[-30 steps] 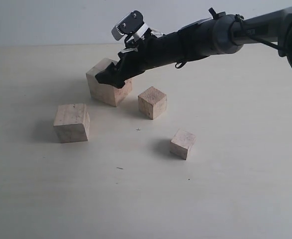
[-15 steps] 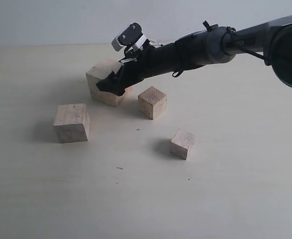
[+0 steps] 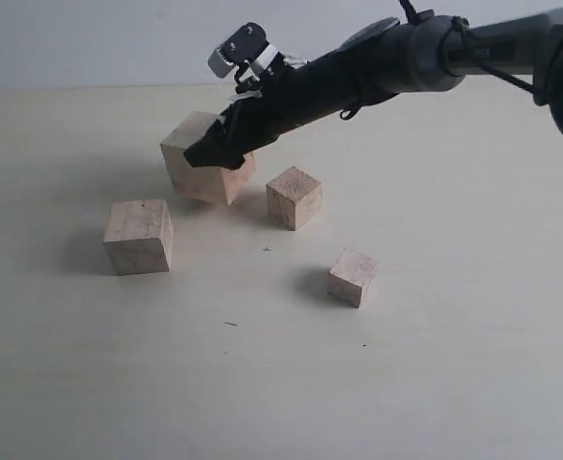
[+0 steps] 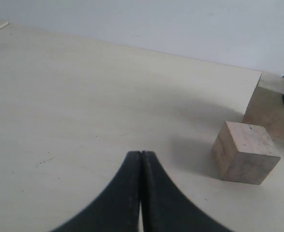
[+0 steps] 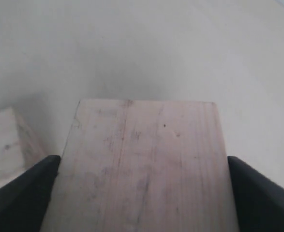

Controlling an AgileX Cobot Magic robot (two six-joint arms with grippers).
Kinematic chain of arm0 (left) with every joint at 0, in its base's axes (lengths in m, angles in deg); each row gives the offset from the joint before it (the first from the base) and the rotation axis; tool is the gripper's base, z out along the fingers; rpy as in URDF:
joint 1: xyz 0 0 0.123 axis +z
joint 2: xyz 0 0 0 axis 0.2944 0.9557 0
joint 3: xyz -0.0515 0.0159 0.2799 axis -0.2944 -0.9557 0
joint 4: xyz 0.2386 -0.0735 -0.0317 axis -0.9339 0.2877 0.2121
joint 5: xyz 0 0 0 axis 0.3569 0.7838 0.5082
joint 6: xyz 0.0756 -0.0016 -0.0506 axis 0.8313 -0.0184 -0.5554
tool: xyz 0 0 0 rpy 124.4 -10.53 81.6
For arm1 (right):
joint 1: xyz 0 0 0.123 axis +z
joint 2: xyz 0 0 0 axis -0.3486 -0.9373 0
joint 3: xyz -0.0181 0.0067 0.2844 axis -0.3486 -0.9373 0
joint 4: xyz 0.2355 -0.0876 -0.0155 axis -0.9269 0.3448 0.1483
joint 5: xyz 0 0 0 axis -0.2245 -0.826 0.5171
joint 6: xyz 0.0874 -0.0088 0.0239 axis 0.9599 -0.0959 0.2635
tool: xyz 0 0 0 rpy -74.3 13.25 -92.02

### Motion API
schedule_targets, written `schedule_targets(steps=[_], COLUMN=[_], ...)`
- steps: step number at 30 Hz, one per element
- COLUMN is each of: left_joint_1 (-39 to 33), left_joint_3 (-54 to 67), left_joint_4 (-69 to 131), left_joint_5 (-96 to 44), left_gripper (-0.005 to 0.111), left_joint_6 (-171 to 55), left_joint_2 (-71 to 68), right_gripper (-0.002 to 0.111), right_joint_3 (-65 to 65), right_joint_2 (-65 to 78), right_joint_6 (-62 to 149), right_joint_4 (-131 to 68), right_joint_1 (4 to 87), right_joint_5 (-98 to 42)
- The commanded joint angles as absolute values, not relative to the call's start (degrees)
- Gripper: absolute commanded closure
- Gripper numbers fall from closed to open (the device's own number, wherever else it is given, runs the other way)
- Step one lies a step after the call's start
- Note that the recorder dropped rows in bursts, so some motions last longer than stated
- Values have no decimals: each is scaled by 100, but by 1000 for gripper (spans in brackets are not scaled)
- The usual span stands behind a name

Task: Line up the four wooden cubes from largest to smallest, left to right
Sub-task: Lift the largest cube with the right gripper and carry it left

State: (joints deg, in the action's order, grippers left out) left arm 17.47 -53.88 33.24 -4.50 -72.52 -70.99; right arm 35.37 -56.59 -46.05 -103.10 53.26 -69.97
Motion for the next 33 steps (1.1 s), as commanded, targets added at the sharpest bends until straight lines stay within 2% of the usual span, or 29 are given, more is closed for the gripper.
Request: schedule_targets(steps=[1,7,19,33], left_joint_1=[1699,1699,1699,1699], left_joint_3=[-5407,-5407,-5407,-5407], left_joint_4=[3343,3343,3343,3343], left_joint_5=[-458,-458,-458,-458], left_gripper=[107,107,107,107], left_joint_6=[-7252,-7252,-7252,-7252], left_joint_2=[-7131,-7131,-7131,-7131], right_gripper=[108,108,108,108], right_joint_3=[3580,3969,4629,5195], right_joint_2=[-5147,-4964,-5680,-6541], right_joint_6=[-4616,-4807,-5883,-6002], right_joint_4=[-10782,-10806,-10902,-10840], right_joint_1=[5473,5893,7032,7022], right_joint_5=[-7596,-8244,-8259,-7853])
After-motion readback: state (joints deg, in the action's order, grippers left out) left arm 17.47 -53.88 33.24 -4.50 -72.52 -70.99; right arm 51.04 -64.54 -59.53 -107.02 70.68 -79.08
